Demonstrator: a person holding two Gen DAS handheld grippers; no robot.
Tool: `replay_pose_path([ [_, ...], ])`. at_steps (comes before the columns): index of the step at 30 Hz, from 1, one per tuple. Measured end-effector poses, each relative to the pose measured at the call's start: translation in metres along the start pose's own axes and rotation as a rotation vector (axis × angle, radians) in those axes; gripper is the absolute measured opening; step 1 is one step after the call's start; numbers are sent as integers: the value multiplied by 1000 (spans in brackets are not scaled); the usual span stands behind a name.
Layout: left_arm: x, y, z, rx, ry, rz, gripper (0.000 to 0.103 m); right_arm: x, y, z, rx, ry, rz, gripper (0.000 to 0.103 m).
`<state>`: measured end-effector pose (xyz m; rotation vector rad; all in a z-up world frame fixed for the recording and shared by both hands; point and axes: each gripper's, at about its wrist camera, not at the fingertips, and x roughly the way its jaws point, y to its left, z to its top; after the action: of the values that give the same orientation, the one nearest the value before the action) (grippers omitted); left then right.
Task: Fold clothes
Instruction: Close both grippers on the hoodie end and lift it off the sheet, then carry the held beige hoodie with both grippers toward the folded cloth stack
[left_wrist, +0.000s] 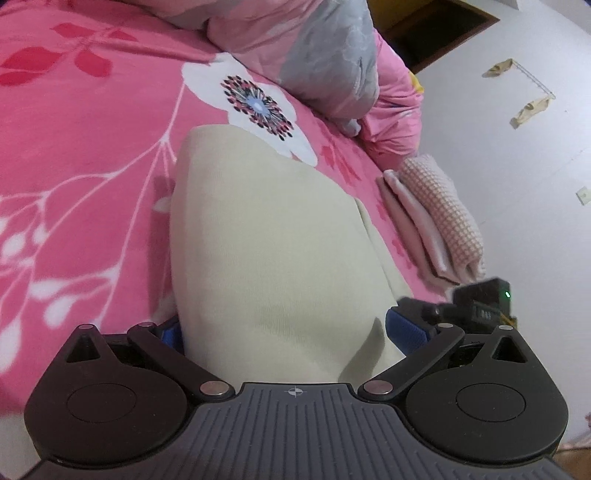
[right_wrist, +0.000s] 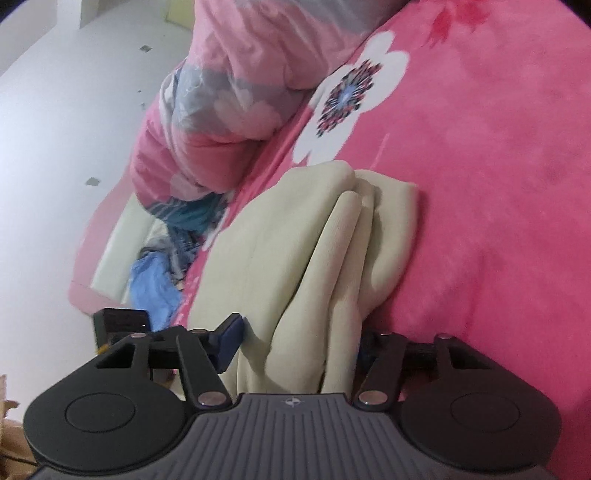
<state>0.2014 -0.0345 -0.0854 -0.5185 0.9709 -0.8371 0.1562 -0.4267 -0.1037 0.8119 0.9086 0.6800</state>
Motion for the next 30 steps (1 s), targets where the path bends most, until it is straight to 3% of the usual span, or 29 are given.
replay_pose_path([
  [5, 1, -2, 3, 0, -3, 4, 102, 17, 6, 14, -21, 9, 10, 52],
  [11, -12, -18, 4, 43, -33, 36, 87, 4, 45, -1, -173, -78, -93, 42],
  [17, -31, -46, -1, 112, -89, 15, 84, -19, 87, -18, -294, -173, -143, 39],
  [24, -33, -103, 2, 206, -102, -61, 83, -76, 129, -35, -389, -330, -183, 37],
  [30, 12, -182, 27, 332, -84, -168, 83, -168, 144, -33, -467, -509, -269, 37],
])
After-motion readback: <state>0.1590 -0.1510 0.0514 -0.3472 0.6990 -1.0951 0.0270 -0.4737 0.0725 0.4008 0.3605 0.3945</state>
